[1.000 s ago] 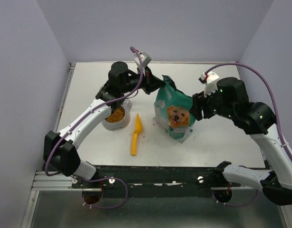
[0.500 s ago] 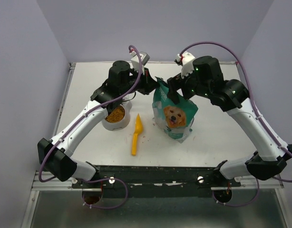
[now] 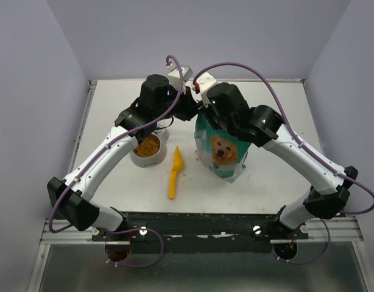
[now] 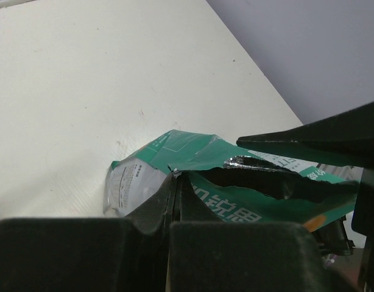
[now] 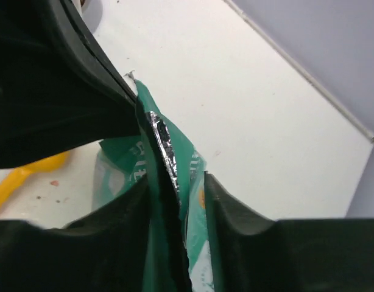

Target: Serve the pet food

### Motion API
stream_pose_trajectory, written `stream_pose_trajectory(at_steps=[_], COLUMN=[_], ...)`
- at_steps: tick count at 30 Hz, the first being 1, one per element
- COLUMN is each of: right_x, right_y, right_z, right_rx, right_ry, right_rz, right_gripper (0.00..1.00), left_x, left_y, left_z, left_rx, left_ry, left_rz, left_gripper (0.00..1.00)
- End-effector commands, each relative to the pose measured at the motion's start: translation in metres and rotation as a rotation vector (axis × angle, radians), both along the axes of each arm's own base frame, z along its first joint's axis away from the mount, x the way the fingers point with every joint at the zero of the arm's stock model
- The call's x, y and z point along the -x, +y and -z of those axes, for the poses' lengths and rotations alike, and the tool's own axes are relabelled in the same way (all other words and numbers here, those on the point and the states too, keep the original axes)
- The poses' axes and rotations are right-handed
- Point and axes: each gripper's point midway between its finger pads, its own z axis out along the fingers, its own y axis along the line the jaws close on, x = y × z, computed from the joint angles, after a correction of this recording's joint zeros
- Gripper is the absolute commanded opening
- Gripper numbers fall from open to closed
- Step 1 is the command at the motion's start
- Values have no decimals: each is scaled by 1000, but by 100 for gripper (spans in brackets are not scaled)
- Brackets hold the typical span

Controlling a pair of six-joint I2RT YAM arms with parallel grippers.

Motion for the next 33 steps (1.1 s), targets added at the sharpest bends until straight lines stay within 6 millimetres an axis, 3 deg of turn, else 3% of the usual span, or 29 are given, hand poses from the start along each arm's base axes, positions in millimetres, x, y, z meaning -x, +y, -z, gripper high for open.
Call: stream_pose_trajectory(at_steps=[1, 3, 6, 10, 12, 14, 15, 17, 18, 22, 27, 33], right_x=[-6, 1, 15, 54, 72, 78, 78, 77, 75, 67, 65, 69], right_y=[-25, -23, -20, -7, 4, 7, 9, 12, 14, 14, 17, 14], right_z=[-30, -31, -30, -2, 6, 9, 8, 1, -1, -7, -5, -3], right_rx=[41, 36, -19, -70, -118, -139, -147, -165, -171, -191, -218, -226], right_ry=[-131, -115, -26, 175, 264, 298, 300, 299, 295, 280, 309, 329], right_rz=[34, -20, -151, -367, -434, -445, -446, -444, -441, -430, -434, -420], right_gripper=[26, 1, 1, 0, 0, 0, 0, 1, 0, 0, 0, 0], left_x=[-1, 5, 26, 80, 89, 89, 88, 92, 94, 100, 94, 70], left_y=[16, 15, 18, 22, 22, 22, 21, 17, 15, 7, -3, -10], left_z=[-27, -29, -34, -39, -37, -36, -36, -40, -41, -41, -21, -23], left_rx=[34, 38, 73, 123, 123, 121, 132, 161, 171, 170, 137, 155], left_ry=[-112, -156, -216, -275, -260, -260, -266, -296, -310, -376, -427, -486], left_rz=[12, 94, 287, 647, 702, 701, 696, 699, 702, 725, 711, 647], left_gripper=[0, 0, 0, 0, 0, 0, 5, 33, 41, 56, 58, 51])
